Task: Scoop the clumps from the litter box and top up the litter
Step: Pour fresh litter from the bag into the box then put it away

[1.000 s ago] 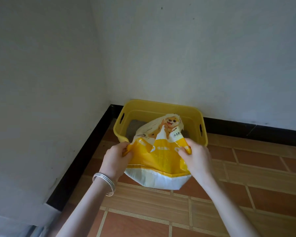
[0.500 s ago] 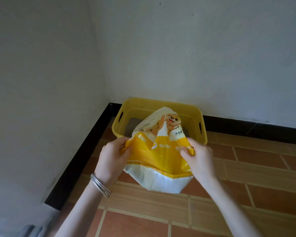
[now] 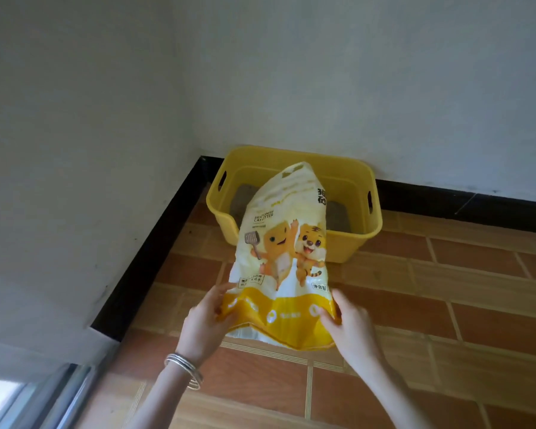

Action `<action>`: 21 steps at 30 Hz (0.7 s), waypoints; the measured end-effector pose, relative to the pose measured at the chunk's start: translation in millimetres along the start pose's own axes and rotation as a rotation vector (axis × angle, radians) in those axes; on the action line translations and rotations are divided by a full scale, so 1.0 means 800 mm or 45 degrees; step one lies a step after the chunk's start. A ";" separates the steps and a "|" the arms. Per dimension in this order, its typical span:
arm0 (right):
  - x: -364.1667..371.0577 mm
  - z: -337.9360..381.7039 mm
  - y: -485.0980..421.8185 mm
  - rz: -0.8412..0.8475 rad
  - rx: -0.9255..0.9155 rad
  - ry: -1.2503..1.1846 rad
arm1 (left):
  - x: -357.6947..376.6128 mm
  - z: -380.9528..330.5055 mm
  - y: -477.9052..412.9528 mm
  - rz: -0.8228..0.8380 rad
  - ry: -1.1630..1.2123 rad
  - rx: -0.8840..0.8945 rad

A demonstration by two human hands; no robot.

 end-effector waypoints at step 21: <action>-0.002 0.017 -0.124 -0.091 0.196 -0.460 | 0.054 -0.044 -0.148 0.032 0.202 -0.034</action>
Point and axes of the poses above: each hand's wrist, its own y-axis away from the middle knuckle, its own x-axis out of the palm, z = x × y, the point moved 1 cm from there along -y, towards the middle knuckle, and after that the axes turned 14 degrees about -z, right-handed, at the moved point
